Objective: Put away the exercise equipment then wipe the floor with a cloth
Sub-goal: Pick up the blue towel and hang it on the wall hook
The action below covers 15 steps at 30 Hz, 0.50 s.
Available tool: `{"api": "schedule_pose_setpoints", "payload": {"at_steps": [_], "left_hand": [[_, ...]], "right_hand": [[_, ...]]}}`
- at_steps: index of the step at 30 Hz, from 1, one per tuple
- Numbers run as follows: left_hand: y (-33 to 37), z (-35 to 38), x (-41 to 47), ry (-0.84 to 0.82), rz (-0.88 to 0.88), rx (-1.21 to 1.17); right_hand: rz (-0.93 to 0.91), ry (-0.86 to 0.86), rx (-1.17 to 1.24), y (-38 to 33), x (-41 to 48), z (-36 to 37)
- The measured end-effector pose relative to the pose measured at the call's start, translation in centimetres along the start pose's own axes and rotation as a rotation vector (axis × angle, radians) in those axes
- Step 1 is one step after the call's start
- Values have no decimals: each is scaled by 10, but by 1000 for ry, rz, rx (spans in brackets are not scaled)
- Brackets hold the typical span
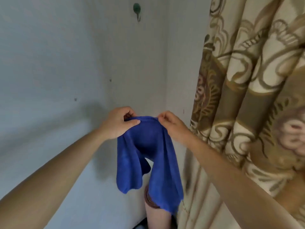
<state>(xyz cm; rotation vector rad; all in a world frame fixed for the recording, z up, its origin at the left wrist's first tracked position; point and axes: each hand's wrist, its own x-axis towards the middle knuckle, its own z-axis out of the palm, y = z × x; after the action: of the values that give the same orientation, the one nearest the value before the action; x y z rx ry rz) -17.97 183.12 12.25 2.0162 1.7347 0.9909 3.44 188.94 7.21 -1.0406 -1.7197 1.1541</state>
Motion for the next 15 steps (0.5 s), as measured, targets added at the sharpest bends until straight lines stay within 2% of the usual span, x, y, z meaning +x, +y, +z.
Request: {"api": "schedule_pose_setpoints", "payload": {"at_steps": [4,6,9,12,14,15], "left_hand": [[3,-16,48,43,-54,12],[4,-32,74,53,-51,17],[8,-58,108,59,-27,10],[19,-75,133,64,0,-134],[27,-88,157,227,95,-103],[30,-93,172,346,166,4]], "right_hand": [[-121,-110,-84,-14,60,-11],[-224,-92,-181,-24,90,-14],[-346,54,-215,-48,130,-17],[-420,213,-273,-75,158,-21],[-490,338,-323,-99,180,-26],[-523,391,-310,-112,190,-28]]}}
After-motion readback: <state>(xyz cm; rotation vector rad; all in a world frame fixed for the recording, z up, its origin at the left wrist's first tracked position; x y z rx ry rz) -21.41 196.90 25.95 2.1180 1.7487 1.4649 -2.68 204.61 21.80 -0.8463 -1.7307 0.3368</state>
